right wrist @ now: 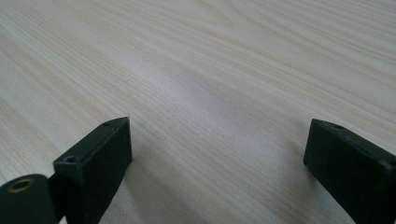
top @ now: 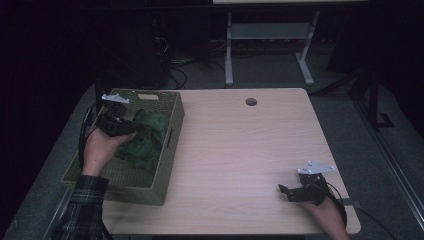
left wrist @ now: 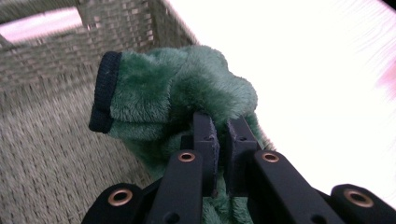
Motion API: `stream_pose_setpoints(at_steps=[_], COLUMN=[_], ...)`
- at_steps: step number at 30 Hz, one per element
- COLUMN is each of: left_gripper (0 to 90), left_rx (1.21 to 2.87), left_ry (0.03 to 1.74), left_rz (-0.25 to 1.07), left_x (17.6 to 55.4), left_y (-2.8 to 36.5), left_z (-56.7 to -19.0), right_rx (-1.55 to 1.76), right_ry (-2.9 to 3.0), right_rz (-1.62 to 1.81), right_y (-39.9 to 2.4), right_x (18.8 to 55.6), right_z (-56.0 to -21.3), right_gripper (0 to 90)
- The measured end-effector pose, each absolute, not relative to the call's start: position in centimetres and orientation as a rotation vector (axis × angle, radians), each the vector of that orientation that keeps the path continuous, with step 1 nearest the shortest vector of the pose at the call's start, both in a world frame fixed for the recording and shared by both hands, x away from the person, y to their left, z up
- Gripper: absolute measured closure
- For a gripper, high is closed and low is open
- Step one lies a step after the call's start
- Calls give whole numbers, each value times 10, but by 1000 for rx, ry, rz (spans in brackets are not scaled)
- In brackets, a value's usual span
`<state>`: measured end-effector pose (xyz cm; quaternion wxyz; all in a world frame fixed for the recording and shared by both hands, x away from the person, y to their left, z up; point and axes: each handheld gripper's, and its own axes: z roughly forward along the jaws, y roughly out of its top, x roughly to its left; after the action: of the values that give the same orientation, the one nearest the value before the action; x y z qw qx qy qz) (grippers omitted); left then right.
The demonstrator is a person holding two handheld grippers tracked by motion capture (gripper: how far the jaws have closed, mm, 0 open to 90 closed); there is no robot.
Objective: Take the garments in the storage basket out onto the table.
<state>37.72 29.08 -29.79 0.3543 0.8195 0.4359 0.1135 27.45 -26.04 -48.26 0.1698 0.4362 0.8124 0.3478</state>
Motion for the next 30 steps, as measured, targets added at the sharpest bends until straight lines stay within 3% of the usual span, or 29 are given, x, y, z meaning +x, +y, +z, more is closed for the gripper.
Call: stream_pose_setpoints(at_steps=[12,30], left_gripper=[851,852], left_rx=[2067,1957], left_ry=[1046,853], left_rz=[343,309], left_x=[372,362], left_y=[285,256], left_z=[-252,-201], right_rx=[1239,1245], right_ry=[2308,2309], right_rz=[989,989], right_y=[-260,-260], right_x=[275,274], right_z=[-483,-483], right_gripper=[72,72])
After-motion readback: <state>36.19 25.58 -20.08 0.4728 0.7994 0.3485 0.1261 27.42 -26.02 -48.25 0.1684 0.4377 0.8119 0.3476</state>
